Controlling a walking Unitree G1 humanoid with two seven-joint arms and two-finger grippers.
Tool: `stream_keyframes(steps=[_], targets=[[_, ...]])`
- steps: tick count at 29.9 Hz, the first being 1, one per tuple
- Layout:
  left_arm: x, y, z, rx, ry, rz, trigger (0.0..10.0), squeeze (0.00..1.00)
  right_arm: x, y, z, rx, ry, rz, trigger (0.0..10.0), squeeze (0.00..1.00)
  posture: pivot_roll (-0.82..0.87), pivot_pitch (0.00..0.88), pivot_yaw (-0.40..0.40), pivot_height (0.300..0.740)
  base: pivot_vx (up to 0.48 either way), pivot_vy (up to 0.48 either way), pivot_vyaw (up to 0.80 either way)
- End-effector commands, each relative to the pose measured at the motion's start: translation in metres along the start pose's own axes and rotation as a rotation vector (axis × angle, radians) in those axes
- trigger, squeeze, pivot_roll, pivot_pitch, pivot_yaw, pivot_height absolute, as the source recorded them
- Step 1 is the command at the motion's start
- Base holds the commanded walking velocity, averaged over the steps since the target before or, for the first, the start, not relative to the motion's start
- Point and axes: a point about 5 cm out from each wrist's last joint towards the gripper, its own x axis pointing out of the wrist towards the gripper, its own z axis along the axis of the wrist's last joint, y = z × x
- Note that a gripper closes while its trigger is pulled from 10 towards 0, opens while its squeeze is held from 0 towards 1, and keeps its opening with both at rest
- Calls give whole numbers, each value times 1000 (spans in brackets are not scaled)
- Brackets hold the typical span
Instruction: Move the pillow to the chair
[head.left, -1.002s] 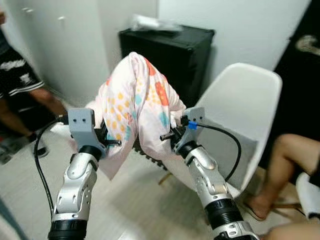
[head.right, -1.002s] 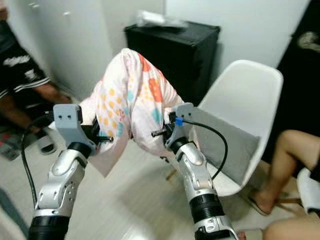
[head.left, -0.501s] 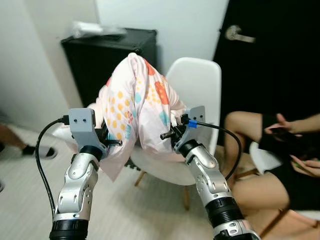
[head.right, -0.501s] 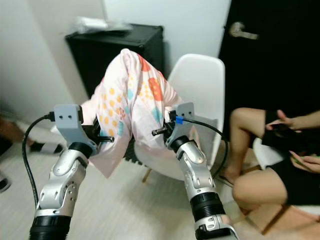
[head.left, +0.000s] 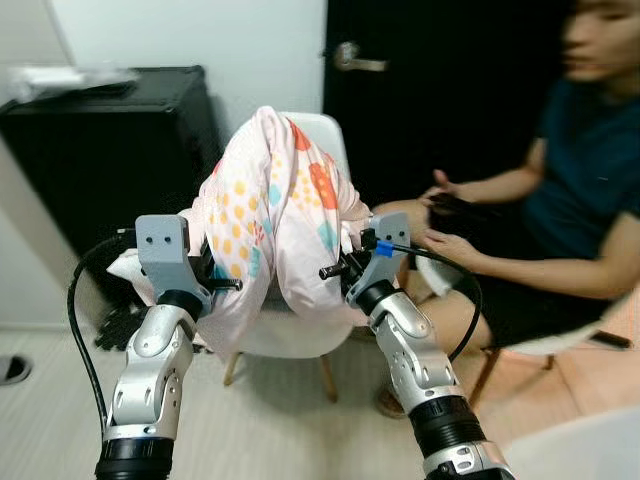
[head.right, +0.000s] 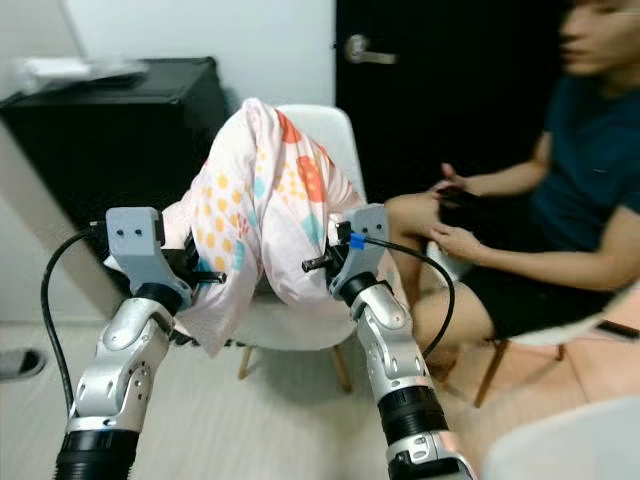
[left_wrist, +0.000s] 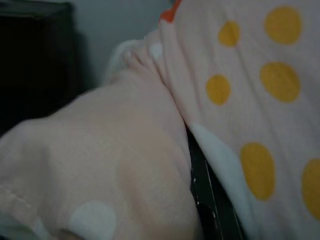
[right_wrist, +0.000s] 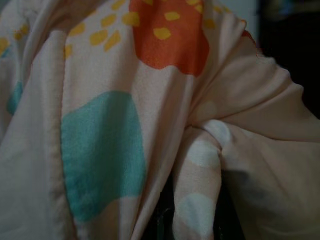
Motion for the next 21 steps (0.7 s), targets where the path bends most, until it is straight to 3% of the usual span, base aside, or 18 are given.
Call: stream_keyframes(steps=[1, 21], targets=[[3, -15, 7, 10, -38, -78, 10000, 0, 10, 23, 7, -17, -31, 103, 10000, 0, 88, 52, 27, 740, 0, 0, -800], [3, -18, 5, 3, -38, -91, 10000, 0, 9, 20, 8, -28, -32, 104, 10000, 0, 76, 25, 27, 740, 0, 0, -800]])
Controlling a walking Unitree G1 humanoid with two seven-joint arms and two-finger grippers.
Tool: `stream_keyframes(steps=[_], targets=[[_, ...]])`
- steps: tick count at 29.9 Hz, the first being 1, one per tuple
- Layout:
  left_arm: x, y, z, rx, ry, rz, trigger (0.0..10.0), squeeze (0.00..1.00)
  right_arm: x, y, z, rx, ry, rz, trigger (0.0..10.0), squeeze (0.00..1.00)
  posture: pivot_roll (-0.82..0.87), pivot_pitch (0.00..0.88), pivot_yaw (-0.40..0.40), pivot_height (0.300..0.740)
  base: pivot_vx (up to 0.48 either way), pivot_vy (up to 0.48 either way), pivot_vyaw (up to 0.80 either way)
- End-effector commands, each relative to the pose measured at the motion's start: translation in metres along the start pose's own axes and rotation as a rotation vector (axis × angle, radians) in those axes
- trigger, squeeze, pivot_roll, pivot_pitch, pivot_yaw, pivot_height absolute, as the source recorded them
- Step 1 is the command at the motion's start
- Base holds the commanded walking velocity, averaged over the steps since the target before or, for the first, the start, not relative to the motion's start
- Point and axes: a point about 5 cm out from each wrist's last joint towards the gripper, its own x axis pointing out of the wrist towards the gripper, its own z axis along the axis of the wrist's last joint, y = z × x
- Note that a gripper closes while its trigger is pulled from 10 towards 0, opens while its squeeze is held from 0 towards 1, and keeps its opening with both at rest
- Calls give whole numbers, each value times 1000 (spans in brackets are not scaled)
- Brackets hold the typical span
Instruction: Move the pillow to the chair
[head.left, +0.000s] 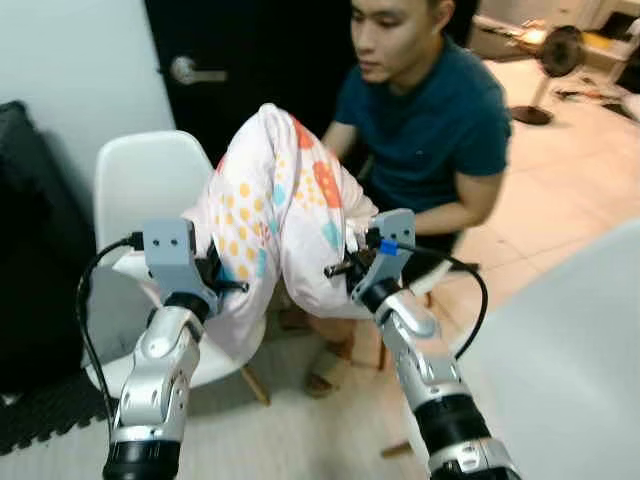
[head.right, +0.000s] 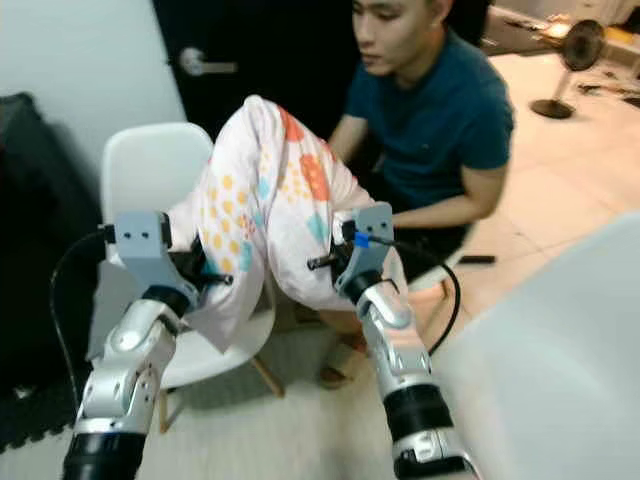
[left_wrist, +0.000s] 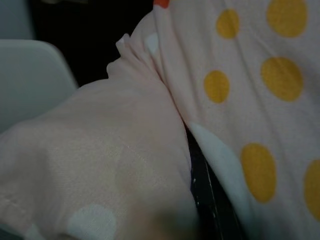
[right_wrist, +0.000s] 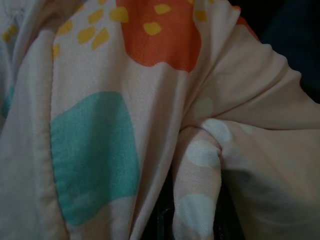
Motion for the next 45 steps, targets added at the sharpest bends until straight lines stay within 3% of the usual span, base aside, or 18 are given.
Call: stream_keyframes(steps=[1, 45], targets=[[4, -16, 7, 6, -43, -86, 10000, 0, 9, 21, 6, -22, -29, 103, 10000, 0, 76, 25, 27, 740, 0, 0, -800], [-3, -18, -2, 27, -19, -67, 10000, 0, 6, 18, 7, -41, 2, 139, 10000, 0, 55, 62, -36, 740, 0, 0, -800]])
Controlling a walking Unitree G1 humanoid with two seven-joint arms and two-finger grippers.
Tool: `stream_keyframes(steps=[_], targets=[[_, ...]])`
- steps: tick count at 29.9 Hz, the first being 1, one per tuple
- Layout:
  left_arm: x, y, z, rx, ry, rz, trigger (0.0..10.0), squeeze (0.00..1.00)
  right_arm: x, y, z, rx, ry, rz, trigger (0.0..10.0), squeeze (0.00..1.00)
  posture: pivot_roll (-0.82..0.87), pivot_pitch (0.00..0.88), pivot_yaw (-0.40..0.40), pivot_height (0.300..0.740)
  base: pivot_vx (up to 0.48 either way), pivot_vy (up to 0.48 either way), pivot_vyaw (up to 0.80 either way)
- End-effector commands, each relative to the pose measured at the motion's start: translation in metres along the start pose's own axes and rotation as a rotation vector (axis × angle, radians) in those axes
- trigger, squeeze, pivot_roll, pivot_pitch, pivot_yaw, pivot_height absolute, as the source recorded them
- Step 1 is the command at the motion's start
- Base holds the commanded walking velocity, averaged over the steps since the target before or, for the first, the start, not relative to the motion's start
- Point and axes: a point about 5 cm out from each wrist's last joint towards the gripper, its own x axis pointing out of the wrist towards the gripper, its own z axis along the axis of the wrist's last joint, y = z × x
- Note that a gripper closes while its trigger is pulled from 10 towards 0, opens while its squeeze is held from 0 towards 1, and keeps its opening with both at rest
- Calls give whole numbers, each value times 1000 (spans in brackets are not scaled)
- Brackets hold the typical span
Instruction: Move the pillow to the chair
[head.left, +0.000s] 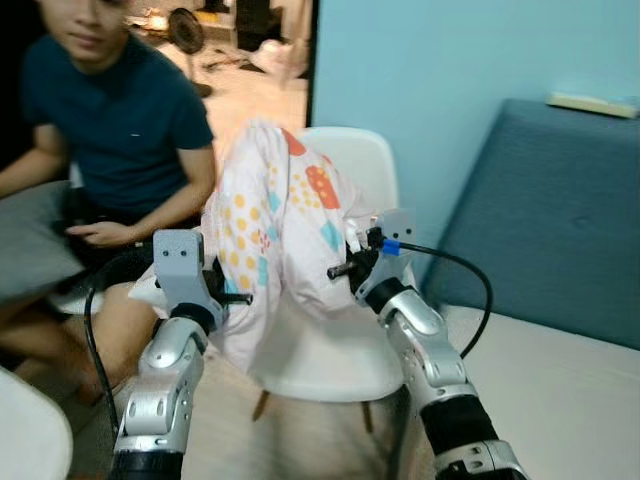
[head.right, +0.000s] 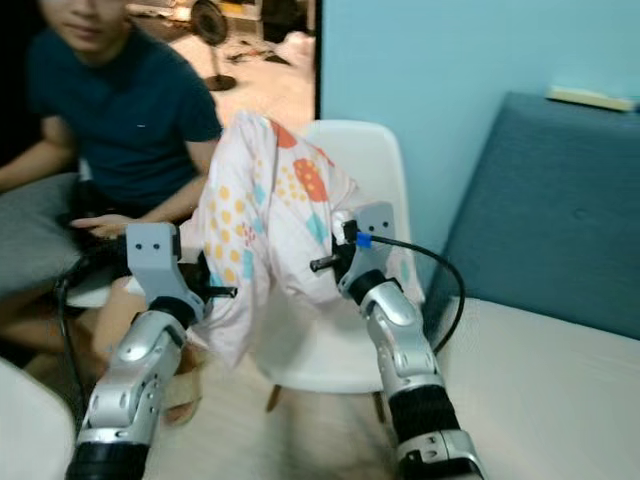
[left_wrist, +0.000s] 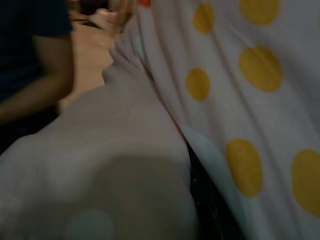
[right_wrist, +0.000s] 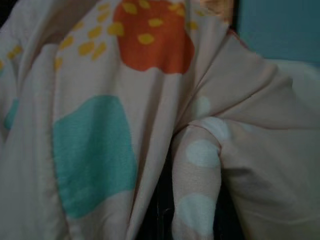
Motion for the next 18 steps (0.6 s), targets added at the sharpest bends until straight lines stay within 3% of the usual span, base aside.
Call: stream_keyframes(steps=[1, 3, 18], targets=[[4, -14, 14, 16, -74, -68, 10000, 0, 9, 21, 5, -20, -13, 119, 10000, 0, 55, 64, -34, 740, 0, 0, -800], [4, -13, 14, 17, -70, -63, 10000, 0, 9, 21, 6, -18, -12, 120, 10000, 0, 55, 64, -34, 740, 0, 0, -800], [5, -9, 15, 22, -70, -35, 10000, 0, 8, 25, 1, -11, 8, 144, 10000, 0, 60, 72, -36, 740, 0, 0, 0]])
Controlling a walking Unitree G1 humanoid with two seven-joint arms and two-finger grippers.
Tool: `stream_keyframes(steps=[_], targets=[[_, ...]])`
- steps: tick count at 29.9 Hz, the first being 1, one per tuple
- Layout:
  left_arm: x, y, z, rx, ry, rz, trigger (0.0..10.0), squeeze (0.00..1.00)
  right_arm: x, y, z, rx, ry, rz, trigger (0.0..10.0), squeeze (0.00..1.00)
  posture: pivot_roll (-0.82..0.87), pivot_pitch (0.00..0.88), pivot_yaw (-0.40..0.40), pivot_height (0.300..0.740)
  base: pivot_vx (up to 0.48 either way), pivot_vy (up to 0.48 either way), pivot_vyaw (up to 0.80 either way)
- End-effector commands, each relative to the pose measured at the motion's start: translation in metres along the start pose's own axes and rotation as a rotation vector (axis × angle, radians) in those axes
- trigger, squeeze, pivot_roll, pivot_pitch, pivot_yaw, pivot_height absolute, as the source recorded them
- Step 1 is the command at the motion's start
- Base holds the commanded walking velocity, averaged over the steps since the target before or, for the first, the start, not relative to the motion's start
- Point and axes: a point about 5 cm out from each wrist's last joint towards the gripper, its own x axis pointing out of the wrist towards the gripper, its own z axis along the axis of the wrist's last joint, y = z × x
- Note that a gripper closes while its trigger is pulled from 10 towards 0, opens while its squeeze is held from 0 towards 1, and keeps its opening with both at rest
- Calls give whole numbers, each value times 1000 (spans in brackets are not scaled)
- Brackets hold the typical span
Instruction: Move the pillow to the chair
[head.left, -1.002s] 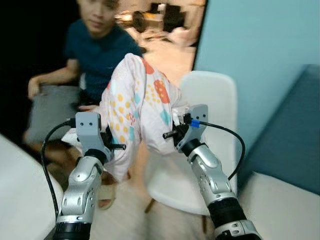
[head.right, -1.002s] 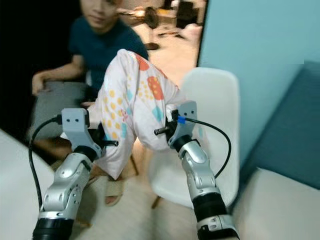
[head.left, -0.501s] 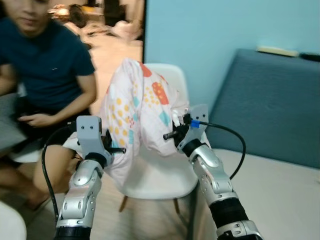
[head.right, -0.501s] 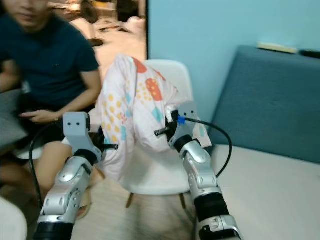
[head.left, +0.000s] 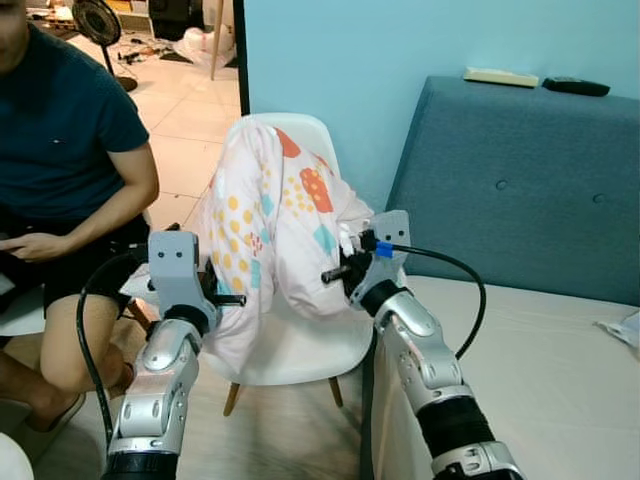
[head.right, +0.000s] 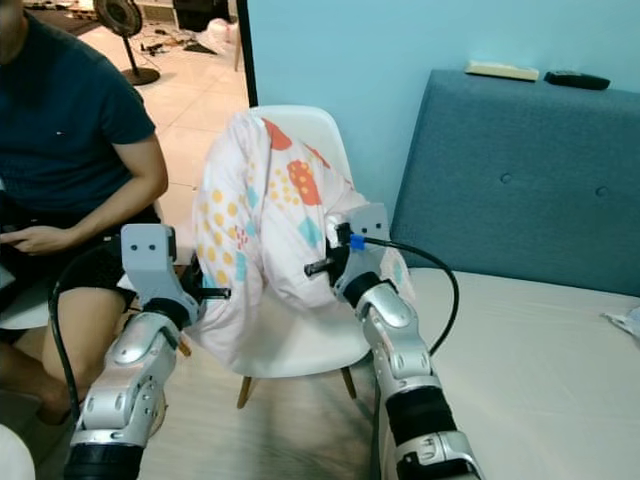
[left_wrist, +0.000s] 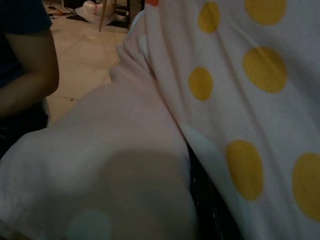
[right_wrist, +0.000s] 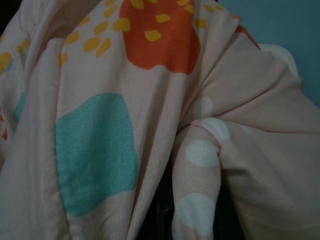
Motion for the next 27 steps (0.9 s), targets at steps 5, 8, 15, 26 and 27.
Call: stream_keyframes(steps=[5, 8, 15, 26, 27], targets=[[2, -16, 16, -17, -90, -99, 10000, 0, 8, 20, 4, -18, -11, 120, 10000, 0, 60, 71, -38, 740, 233, 0, 0], [2, -16, 16, -20, -94, -102, 10000, 0, 8, 20, 4, -17, -10, 121, 10000, 0, 60, 72, -39, 740, 377, 0, 0], [2, -17, 17, -19, -95, -103, 10000, 0, 8, 20, 4, -14, -12, 119, 10000, 0, 60, 71, -36, 740, 380, 0, 0], [2, -16, 17, -17, -95, -107, 10000, 0, 8, 19, 5, -12, -16, 110, 10000, 0, 62, 73, -34, 740, 369, 0, 0], [2, -16, 17, -16, -95, -107, 10000, 0, 8, 19, 5, -11, -17, 109, 10000, 0, 62, 73, -34, 740, 352, 0, 0]])
